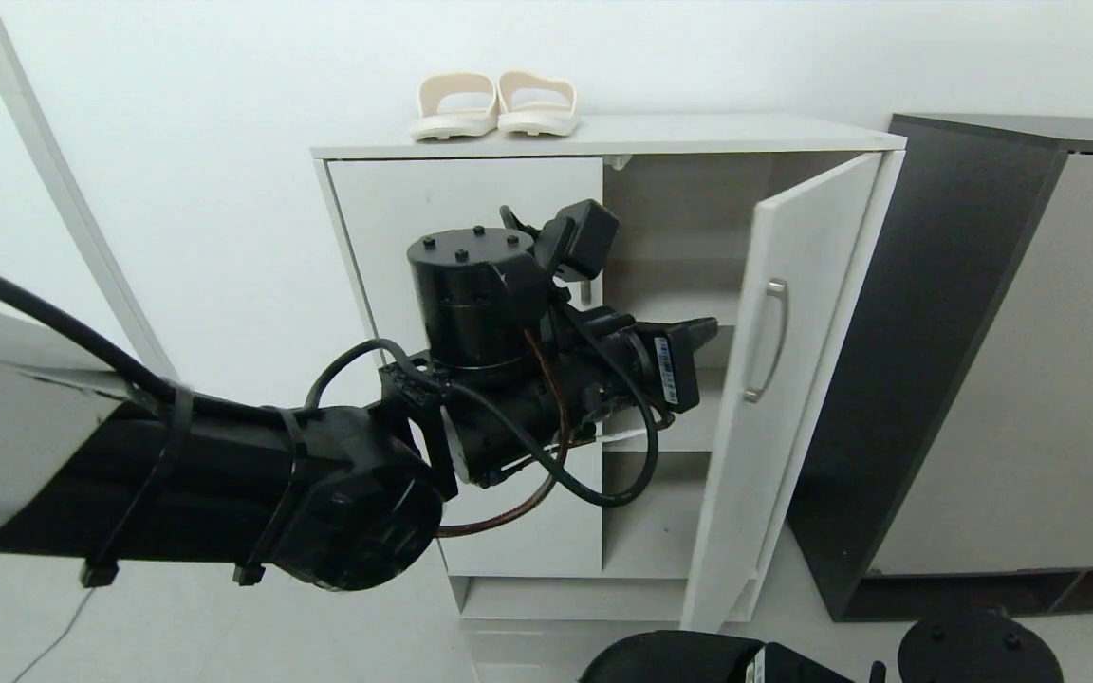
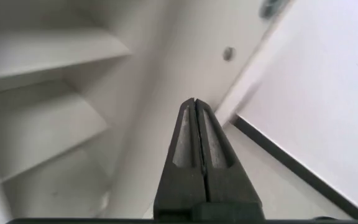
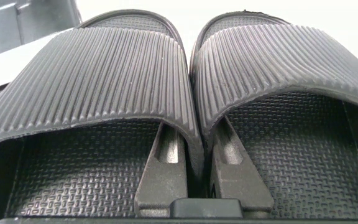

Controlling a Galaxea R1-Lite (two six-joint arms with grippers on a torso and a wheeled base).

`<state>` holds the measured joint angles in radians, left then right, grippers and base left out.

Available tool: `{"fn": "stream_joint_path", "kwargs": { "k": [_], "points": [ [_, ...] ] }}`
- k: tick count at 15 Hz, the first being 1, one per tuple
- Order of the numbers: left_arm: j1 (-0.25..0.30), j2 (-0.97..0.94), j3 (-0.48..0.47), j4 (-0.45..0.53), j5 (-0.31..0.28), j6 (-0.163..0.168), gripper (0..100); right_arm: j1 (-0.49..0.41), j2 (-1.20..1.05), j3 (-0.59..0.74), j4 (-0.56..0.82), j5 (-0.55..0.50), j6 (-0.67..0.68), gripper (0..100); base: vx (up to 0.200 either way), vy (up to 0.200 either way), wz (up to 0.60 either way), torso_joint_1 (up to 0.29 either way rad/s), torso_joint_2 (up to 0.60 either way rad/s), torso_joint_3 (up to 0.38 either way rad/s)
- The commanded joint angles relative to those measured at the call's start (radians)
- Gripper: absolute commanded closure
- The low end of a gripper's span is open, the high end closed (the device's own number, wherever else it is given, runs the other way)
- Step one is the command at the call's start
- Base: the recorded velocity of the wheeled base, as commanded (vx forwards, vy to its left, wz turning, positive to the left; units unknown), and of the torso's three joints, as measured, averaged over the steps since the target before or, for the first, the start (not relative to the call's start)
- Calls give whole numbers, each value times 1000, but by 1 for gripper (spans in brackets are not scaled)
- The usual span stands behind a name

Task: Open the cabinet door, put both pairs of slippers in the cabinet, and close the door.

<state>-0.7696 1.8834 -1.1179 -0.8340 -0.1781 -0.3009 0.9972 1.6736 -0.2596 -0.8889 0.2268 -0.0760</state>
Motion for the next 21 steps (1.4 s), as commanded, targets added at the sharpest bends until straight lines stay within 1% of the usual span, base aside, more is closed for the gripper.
{"fn": "stream_joint_path", "kwargs": {
  "k": [1,3,4,5,6,7,8,9,10,11,12,13,14,15,16,17,18,19,20,21],
  "points": [
    [-23,-12,9,-4,20,5,100,12,-5,5,-1,0,-2,100,-200,0,0,2,2,2],
    [-17,-20,13,-5,43,5,100,12,-5,6,-7,-1,-2,100,0,0,0,0,0,0],
    [-2,-30,20,-5,51,5,100,12,0,6,-12,-1,-1,100,0,0,0,0,0,0],
    [15,-49,46,-5,71,6,100,11,6,6,-19,-3,-1,100,0,0,0,0,0,0],
    [27,-87,79,3,115,8,100,6,17,3,-28,-4,-1,100,0,0,0,0,0,0],
    [39,-125,119,1,158,8,100,-22,38,-7,-42,-12,1,100,0,0,0,0,0,0],
    [52,-158,153,-2,189,9,100,-58,58,-20,-56,-26,1,100,0,0,0,0,0,0],
    [84,-260,254,4,261,17,100,-135,112,-64,-102,-80,27,100,0,0,0,0,0,0],
    [116,-359,349,7,293,23,100,-163,146,-113,-140,-144,93,100,0,0,0,0,0,0],
    [144,-460,443,30,318,26,100,-175,179,-173,-150,-216,163,100,0,0,0,0,0,0],
    [168,-560,517,82,391,45,100,-183,210,-221,-150,-268,197,100,0,0,0,0,0,0],
    [177,-667,583,168,509,60,100,-193,239,-251,-150,-305,202,100,0,0,0,0,0,0],
    [222,-776,636,259,575,63,100,-195,258,-271,-150,-334,203,100,0,0,0,0,0,0],
    [306,-877,662,339,575,85,100,-195,262,-279,-151,-368,203,100,0,0,0,0,0,0],
    [403,-978,678,434,580,101,100,-195,264,-283,-151,-406,202,100,0,0,0,0,0,0],
    [477,-1086,693,513,586,100,100,-195,262,-293,-151,-423,202,100,0,0,0,0,0,0],
    [518,-1176,713,582,598,106,100,-195,259,-291,-151,-425,202,100,0,0,0,0,0,0],
    [546,-1258,737,667,623,135,100,-195,259,-290,-151,-425,202,100,0,0,0,0,0,0],
    [582,-1325,770,716,649,157,100,-193,259,-288,-151,-426,202,100,0,0,0,0,0,0],
    [632,-1379,803,733,654,161,100,-192,261,-288,-151,-426,200,100,0,0,0,0,0,0]
  ]
}}
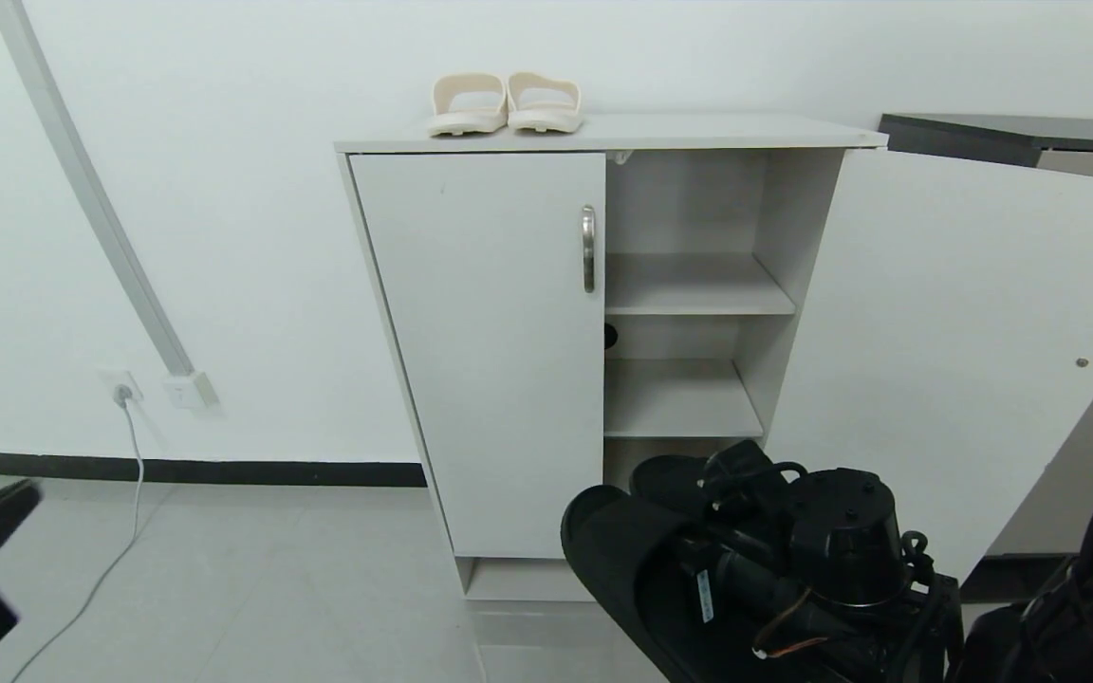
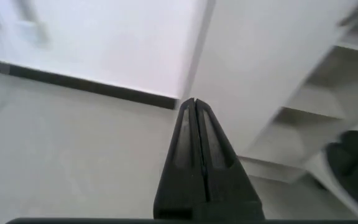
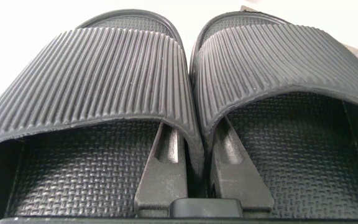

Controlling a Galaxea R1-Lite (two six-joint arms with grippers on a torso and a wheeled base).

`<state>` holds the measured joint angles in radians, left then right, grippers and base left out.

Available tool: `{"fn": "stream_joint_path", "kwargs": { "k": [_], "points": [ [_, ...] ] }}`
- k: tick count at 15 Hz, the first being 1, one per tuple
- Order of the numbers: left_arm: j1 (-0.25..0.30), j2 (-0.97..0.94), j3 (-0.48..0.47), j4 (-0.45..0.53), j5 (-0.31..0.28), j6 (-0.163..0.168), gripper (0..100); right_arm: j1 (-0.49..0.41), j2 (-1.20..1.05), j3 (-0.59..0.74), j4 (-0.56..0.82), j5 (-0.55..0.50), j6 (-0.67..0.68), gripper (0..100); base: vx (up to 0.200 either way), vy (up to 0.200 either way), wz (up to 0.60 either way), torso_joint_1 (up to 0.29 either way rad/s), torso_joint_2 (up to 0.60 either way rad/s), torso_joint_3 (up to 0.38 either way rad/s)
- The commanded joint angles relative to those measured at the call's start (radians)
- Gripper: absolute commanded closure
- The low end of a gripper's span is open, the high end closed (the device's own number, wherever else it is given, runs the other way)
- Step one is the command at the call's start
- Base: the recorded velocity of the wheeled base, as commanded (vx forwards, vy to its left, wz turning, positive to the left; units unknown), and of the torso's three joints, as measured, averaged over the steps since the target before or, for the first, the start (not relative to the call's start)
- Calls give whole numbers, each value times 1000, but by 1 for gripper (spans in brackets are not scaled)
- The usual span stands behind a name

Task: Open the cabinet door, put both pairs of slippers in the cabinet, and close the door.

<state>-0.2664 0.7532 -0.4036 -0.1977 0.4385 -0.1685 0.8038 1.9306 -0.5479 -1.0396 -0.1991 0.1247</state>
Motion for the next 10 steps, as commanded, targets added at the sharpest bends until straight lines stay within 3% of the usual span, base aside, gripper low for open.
{"fn": "stream_joint_path", "kwargs": {
  "k": [1,4,7,8,10],
  "points": [
    [173,-302,134,98,37,30,100,3,5,0,0,0,0,100,0,0,0,0,0,0],
    [197,-448,252,101,39,38,100,3,8,2,0,1,0,100,0,0,0,0,0,0],
    [302,-565,307,126,32,40,100,5,13,-6,0,1,-3,100,0,0,0,0,0,0],
    [328,-618,315,161,16,52,100,5,19,-7,0,1,-3,100,0,0,0,0,0,0],
    [329,-673,328,199,-35,66,100,5,19,-6,-2,1,-3,100,0,0,0,0,0,0]
  ]
}}
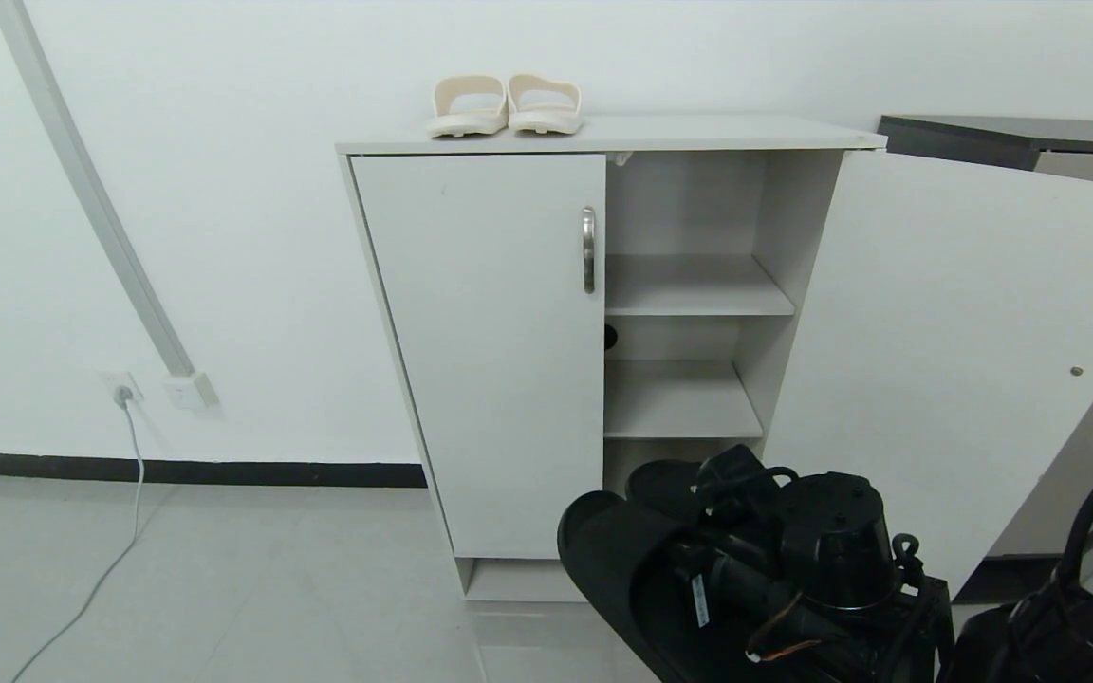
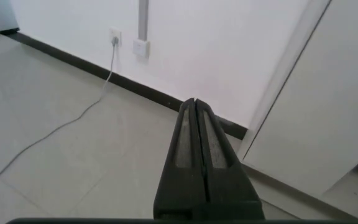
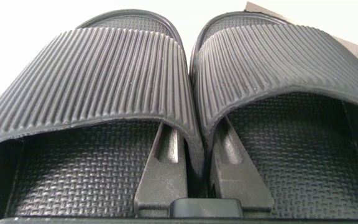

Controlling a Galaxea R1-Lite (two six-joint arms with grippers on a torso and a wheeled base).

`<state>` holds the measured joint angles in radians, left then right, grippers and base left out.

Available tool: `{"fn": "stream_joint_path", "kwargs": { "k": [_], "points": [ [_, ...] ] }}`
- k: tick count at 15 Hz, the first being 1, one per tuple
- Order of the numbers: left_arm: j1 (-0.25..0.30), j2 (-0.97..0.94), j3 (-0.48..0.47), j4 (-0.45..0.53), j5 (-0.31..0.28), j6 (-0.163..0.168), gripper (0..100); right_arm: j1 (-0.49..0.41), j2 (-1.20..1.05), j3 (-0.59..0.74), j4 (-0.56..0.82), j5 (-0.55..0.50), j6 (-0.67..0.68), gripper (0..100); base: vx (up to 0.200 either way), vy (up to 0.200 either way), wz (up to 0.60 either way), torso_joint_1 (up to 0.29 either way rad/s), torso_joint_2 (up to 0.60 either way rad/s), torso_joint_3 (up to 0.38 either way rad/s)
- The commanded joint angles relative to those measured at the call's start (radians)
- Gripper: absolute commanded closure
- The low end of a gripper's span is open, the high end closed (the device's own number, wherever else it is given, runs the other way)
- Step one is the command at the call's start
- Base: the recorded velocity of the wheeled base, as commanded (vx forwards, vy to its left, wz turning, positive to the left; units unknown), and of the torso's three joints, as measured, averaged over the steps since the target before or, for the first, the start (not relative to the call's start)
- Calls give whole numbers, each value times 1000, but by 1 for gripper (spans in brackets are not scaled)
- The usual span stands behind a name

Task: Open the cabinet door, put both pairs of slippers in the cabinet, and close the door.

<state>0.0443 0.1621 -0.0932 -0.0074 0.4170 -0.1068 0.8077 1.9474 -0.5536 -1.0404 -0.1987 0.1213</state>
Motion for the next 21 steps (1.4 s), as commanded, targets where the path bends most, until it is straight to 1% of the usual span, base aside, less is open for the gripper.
{"fn": "stream_joint_path", "kwargs": {
  "k": [1,4,5,6,7,9,10,11,12,13,14,16,19,21],
  "points": [
    [17,-82,29,1,-18,2,100,1,2,1,-1,-1,0,100,0,0,0,0,0,0],
    [-37,-150,75,3,-95,22,100,5,2,8,-1,-1,0,100,0,0,0,0,0,0],
    [-43,-162,81,-6,-129,21,100,5,4,9,-1,-1,-2,100,0,0,0,0,0,0],
    [-43,-162,82,-16,-135,21,100,7,4,9,-1,-1,-2,100,0,0,0,0,0,0],
    [-43,-162,84,-19,-159,24,100,5,5,9,-1,-1,-2,100,0,0,0,0,0,0],
    [-43,-162,84,-19,-261,26,100,5,5,9,-1,1,-2,100,0,0,0,0,0,0],
    [-43,-162,86,-20,-299,19,100,5,5,11,-1,1,-2,100,0,0,0,0,0,0],
    [-43,-162,89,-23,-325,16,100,7,5,11,-1,1,-2,100,0,0,0,0,0,0],
    [-43,-162,90,15,-371,36,100,5,7,11,-1,1,-3,100,0,0,0,0,0,0],
    [-43,-162,90,12,-382,50,100,7,5,11,-1,1,-3,100,0,0,0,0,0,0],
    [-43,-162,90,12,-383,55,100,7,5,11,-1,1,-5,100,0,0,0,0,0,0],
    [-43,-162,92,11,-385,47,100,13,7,4,-1,1,-6,100,0,0,0,0,0,0],
    [-43,-162,92,11,-382,45,100,28,18,-8,-1,-14,-6,100,0,0,0,0,0,0],
    [-43,-162,92,11,-380,24,100,53,31,-65,7,-133,-3,100,0,0,0,0,0,0]
  ]
}}
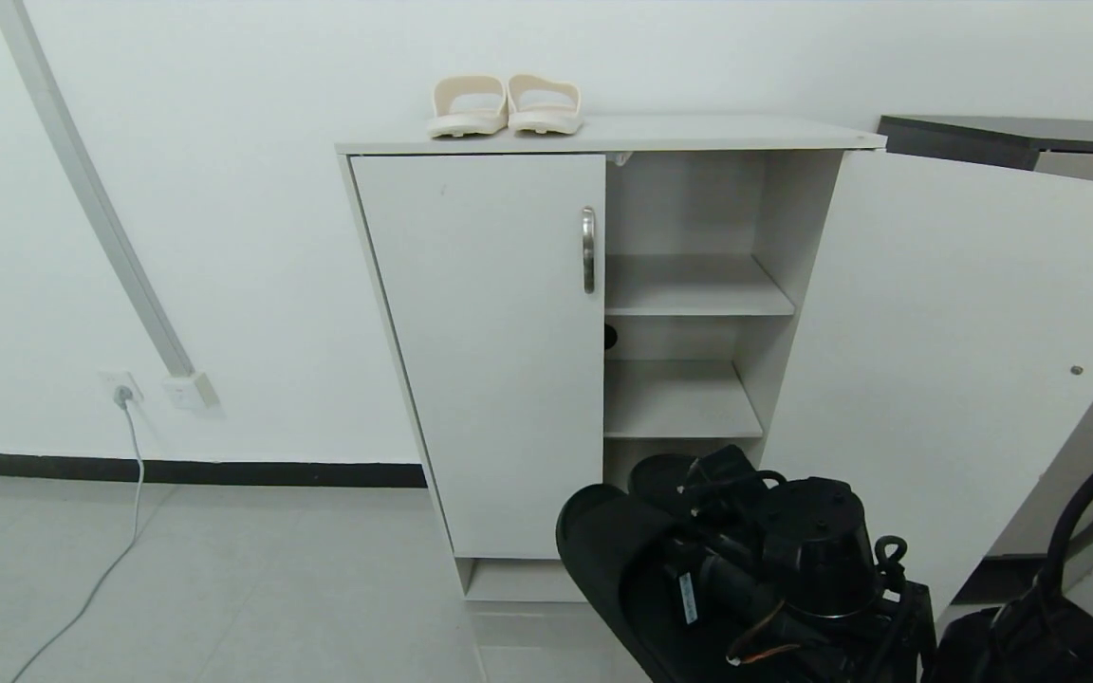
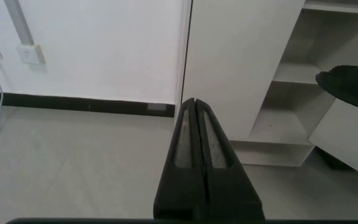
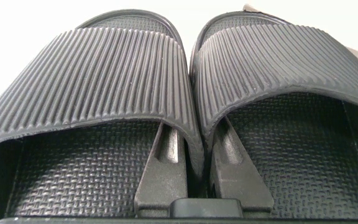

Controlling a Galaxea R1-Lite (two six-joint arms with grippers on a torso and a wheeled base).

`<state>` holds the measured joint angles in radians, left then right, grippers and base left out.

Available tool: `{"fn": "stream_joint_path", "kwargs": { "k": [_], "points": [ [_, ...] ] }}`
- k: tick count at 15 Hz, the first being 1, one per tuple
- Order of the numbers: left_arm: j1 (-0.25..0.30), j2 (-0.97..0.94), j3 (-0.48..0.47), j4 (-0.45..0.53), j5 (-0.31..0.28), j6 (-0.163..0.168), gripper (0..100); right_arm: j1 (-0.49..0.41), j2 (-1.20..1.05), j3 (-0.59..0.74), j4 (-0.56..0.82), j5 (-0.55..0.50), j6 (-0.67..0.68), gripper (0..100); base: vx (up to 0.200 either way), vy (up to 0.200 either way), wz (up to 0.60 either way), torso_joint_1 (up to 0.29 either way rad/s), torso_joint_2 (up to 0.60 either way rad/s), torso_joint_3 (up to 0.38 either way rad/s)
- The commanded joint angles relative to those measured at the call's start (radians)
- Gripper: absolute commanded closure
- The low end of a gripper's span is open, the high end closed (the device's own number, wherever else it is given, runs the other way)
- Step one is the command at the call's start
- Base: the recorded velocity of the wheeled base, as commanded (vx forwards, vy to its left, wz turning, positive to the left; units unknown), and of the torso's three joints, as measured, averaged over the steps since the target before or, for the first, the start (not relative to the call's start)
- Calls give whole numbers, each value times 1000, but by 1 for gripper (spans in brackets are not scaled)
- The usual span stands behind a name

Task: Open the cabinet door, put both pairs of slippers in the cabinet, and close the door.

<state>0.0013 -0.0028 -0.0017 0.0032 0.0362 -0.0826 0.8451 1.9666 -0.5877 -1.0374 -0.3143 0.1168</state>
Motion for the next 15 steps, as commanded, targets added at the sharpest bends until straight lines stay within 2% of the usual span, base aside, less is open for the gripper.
{"fn": "stream_joint_path", "kwargs": {
  "k": [1,4,8,15],
  "points": [
    [0,3,0,0,1,0,100,28,40,-64,4,-82,3,100,0,0,0,0,0,0],
    [0,3,0,0,1,-3,100,58,101,-95,16,-215,23,100,0,0,0,0,0,0],
    [0,3,0,0,1,-8,100,40,233,-327,103,-430,87,100,0,0,0,0,0,0],
    [0,3,0,0,1,-2,100,32,264,-331,111,-439,104,100,0,0,0,0,0,0]
  ]
}}
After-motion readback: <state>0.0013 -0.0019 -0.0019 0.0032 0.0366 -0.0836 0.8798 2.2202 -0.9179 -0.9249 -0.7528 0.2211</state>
